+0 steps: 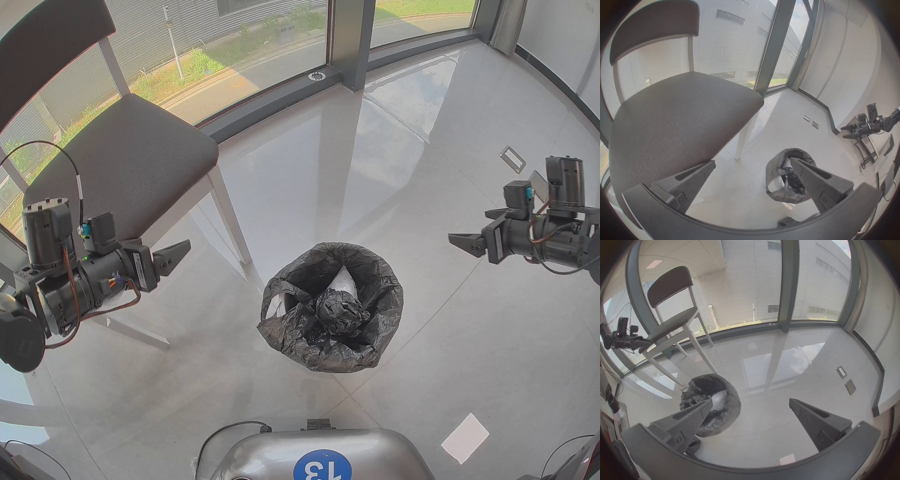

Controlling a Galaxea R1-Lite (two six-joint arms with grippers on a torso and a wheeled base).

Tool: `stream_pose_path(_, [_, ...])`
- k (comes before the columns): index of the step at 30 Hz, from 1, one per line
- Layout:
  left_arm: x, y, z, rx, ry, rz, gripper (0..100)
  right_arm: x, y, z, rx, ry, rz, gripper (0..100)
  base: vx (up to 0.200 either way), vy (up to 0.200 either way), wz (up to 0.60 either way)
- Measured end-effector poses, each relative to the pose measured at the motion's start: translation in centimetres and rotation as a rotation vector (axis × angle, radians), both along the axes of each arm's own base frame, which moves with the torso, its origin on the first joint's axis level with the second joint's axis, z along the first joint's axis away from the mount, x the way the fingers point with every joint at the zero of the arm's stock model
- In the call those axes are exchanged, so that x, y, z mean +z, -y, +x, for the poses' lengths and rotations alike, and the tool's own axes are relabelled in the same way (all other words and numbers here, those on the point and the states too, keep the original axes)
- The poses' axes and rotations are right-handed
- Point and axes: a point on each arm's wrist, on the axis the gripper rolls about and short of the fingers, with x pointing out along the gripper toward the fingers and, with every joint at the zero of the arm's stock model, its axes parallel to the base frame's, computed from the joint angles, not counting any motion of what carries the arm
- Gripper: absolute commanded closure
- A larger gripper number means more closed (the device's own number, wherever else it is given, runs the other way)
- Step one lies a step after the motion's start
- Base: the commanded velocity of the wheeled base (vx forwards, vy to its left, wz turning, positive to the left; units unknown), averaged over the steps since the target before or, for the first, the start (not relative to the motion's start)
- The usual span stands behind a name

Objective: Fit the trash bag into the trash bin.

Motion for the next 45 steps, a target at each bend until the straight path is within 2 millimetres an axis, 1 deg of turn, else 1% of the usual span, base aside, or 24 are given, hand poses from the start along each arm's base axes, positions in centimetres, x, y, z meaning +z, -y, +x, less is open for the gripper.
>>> stream_pose_path(3, [-1.0,0.4,-1.1,-0.062,-0.037,-0.011,0,0.0,1.2,-1.7,-0.034,-0.006,-0.002,0,0.0,0.0,0.0])
stream_pose_path(6, [-1.9,1.1,-1.8,-0.118,-0.075,-0.014,0,0.0,1.9,-3.2,-0.052,-0.003,-0.002,0,0.0,0.0,0.0])
stream_pose_path(9, [-2.3,1.4,-1.9,-0.137,-0.088,-0.014,0,0.2,2.2,-4.1,-0.058,0.005,-0.001,0,0.0,0.0,0.0])
stream_pose_path(13, [-2.2,1.5,-2.1,-0.144,-0.07,-0.02,0,0.6,2.6,-5.5,-0.064,0.023,0.003,0,0.0,0.0,0.0])
stream_pose_path(18, [-0.9,0.8,-3.0,-0.116,-0.028,-0.07,0,0.8,3.6,-7.8,-0.097,0.031,0.002,0,0.0,0.0,0.0])
stream_pose_path(23, [1.5,-0.9,-4.8,-0.038,0.046,-0.158,0,0.9,5.0,-11.3,-0.154,0.027,-0.001,0,0.0,0.0,0.0])
stream_pose_path(24, [2.1,-1.4,-5.5,-0.013,0.061,-0.169,0,0.9,5.3,-12.5,-0.168,0.029,-0.001,0,0.0,0.0,0.0])
stream_pose_path(25, [2.4,-1.7,-6.0,0.002,0.069,-0.174,0,0.9,5.4,-13.1,-0.176,0.03,-0.001,0,0.0,0.0,0.0])
stream_pose_path(29, [3.7,-3.1,-8.8,0.089,0.068,-0.177,0,1.0,6.0,-16.5,-0.218,0.04,0.001,0,0.0,0.0,0.0])
stream_pose_path(30, [3.9,-3.3,-9.3,0.106,0.055,-0.174,0,1.1,6.1,-17.1,-0.225,0.042,0.001,0,0.0,0.0,0.0])
stream_pose_path(32, [4.1,-4.0,-11.2,0.165,0.006,-0.159,0,1.1,6.2,-19.0,-0.247,0.05,0.007,0,0.0,0.0,0.0])
stream_pose_path(33, [4.2,-4.1,-11.5,0.172,0.001,-0.157,0,1.1,6.2,-19.4,-0.251,0.053,0.009,0,0.0,0.0,0.0])
stream_pose_path(35, [4.5,-4.7,-13.9,0.232,-0.034,-0.14,0,1.1,6.3,-21.6,-0.275,0.074,0.028,0,0.0,0.0,0.0])
stream_pose_path(39, [5.0,-5.6,-18.5,0.325,-0.055,-0.104,0,0.7,6.1,-25.3,-0.296,0.121,0.069,0,0.0,0.0,0.0])
stream_pose_path(44, [5.1,-6.4,-24.9,0.432,-0.064,-0.04,0,-0.7,5.6,-30.1,-0.264,0.157,0.141,0,0.0,0.0,0.0])
stream_pose_path(45, [5.1,-6.5,-26.0,0.451,-0.06,-0.033,0,-1.0,5.6,-30.8,-0.254,0.161,0.152,0,0.0,0.0,0.0])
